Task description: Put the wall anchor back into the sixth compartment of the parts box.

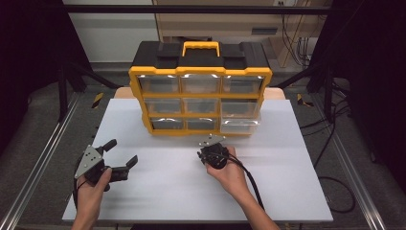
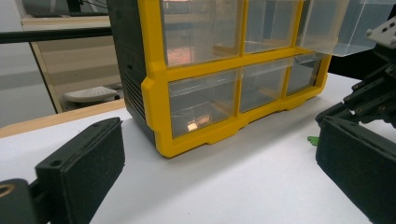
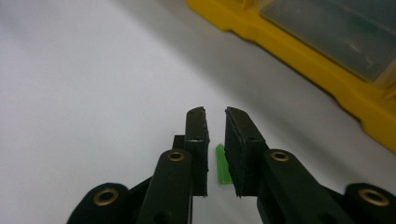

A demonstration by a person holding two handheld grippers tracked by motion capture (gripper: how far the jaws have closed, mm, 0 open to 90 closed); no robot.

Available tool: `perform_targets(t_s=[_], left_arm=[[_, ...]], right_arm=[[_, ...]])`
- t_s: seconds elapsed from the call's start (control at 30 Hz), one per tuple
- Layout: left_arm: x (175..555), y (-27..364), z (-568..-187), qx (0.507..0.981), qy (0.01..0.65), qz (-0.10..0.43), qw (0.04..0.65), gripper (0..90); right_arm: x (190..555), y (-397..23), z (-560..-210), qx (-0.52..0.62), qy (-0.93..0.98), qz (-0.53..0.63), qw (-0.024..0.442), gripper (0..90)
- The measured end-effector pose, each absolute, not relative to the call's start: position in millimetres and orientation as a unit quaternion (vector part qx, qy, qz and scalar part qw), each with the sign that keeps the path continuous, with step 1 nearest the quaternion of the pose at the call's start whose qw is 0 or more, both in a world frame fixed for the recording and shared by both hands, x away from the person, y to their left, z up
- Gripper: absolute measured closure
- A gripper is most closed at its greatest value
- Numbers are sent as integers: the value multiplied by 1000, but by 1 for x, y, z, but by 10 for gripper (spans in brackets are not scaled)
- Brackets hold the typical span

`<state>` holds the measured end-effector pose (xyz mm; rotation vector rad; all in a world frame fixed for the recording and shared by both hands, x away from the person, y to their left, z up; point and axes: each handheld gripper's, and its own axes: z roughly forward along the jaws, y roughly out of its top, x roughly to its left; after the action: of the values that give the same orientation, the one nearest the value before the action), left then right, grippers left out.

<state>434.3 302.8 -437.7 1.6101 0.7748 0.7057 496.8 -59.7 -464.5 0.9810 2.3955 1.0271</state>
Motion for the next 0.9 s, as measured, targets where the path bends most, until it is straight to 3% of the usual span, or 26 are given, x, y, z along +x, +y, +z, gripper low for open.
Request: perform_targets(t_s=[0.9], left_arm=[[435, 303, -438, 689, 331, 297, 572, 14]], right_arm=[[503, -60, -477, 355, 858, 336, 157, 819]])
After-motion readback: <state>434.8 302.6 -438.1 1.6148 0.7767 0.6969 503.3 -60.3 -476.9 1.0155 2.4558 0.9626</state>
